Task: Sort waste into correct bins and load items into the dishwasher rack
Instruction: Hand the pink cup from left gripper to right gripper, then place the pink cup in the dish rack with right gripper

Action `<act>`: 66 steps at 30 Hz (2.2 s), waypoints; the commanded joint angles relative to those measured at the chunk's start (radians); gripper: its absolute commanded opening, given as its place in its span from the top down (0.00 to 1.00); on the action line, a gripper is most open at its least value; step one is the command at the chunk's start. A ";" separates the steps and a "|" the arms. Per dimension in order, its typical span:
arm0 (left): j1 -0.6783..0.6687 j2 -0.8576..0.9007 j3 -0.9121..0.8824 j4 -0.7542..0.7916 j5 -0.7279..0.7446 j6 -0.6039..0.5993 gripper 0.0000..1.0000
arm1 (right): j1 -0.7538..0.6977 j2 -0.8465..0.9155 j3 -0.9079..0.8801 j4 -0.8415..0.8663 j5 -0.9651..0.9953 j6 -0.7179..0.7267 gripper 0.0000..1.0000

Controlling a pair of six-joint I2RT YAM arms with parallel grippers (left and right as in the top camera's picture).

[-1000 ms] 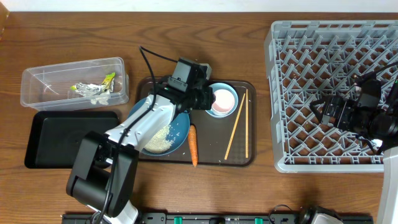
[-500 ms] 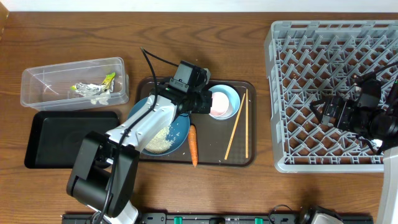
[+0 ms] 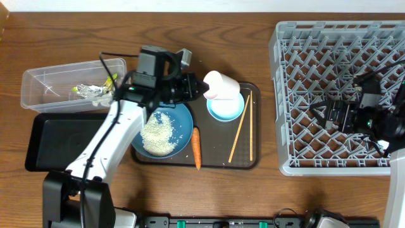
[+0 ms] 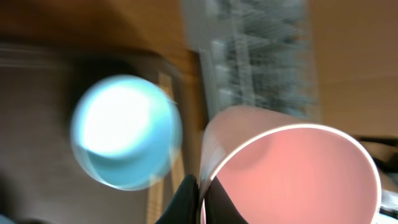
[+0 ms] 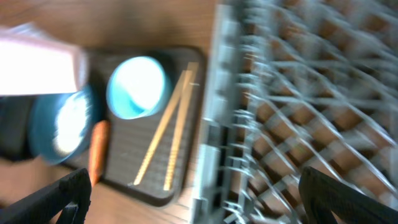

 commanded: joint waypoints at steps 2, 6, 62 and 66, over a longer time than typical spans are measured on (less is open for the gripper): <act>0.012 0.004 0.007 -0.003 0.388 -0.164 0.94 | 0.067 0.039 -0.018 0.002 -0.338 -0.277 0.01; 0.007 0.004 0.007 -0.004 0.506 -0.180 0.94 | 0.145 0.074 -0.033 0.004 -0.489 -0.452 0.01; -0.035 -0.019 0.007 -0.388 -0.333 0.209 0.79 | -0.079 0.192 0.360 -0.034 0.259 0.211 0.77; -0.035 -0.040 0.007 -0.392 -0.333 0.216 0.79 | -0.233 0.273 0.386 -0.037 0.276 0.312 0.78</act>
